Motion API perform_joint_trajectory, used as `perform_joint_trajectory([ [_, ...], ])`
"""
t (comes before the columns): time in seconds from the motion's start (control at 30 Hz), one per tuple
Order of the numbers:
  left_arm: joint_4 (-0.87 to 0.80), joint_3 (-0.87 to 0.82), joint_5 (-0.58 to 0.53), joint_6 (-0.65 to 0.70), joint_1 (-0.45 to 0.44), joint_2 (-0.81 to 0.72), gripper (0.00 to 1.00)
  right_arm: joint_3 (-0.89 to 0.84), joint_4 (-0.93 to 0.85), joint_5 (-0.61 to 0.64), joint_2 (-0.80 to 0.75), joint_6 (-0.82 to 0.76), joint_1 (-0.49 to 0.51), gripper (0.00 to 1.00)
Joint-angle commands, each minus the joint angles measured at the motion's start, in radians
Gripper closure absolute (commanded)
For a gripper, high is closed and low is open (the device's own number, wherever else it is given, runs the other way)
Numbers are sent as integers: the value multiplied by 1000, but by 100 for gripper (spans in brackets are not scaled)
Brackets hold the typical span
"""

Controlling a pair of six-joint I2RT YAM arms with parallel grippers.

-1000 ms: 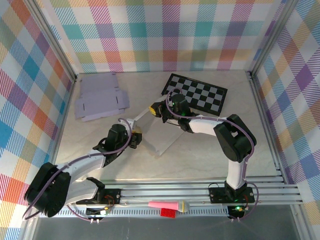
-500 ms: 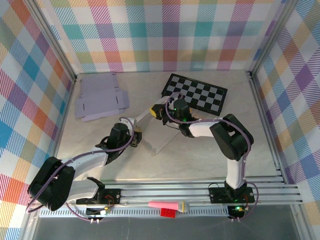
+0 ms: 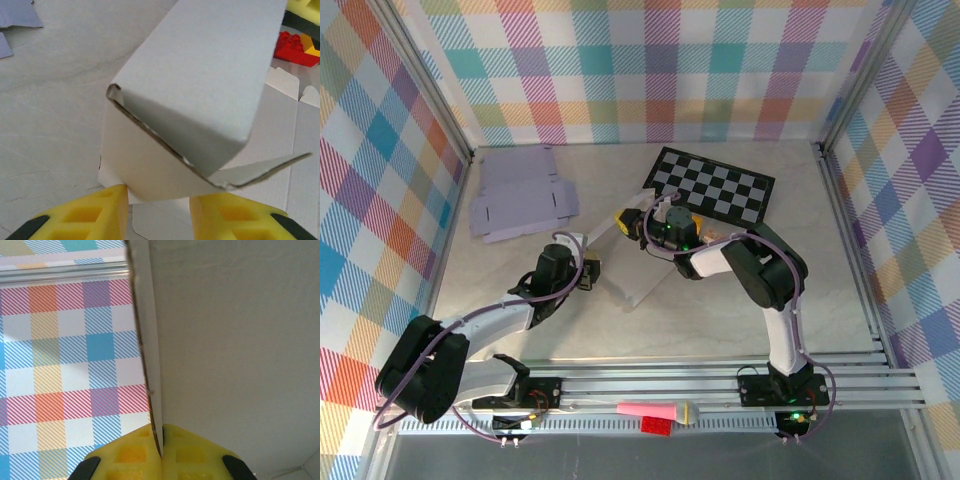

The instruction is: Fold the paper box

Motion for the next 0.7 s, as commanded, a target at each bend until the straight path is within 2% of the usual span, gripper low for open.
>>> perform_joint_trajectory([
  [0.0, 55, 11, 10, 5, 12, -23, 65, 6, 34, -28, 32, -20, 18, 100],
  [0.3, 98, 24, -13, 21, 20, -2, 63, 13, -1, -36, 46, -16, 26, 100],
  [0.67, 198, 17, -57, -45, 27, 52, 63, 15, 24, -33, 79, -14, 32, 100],
])
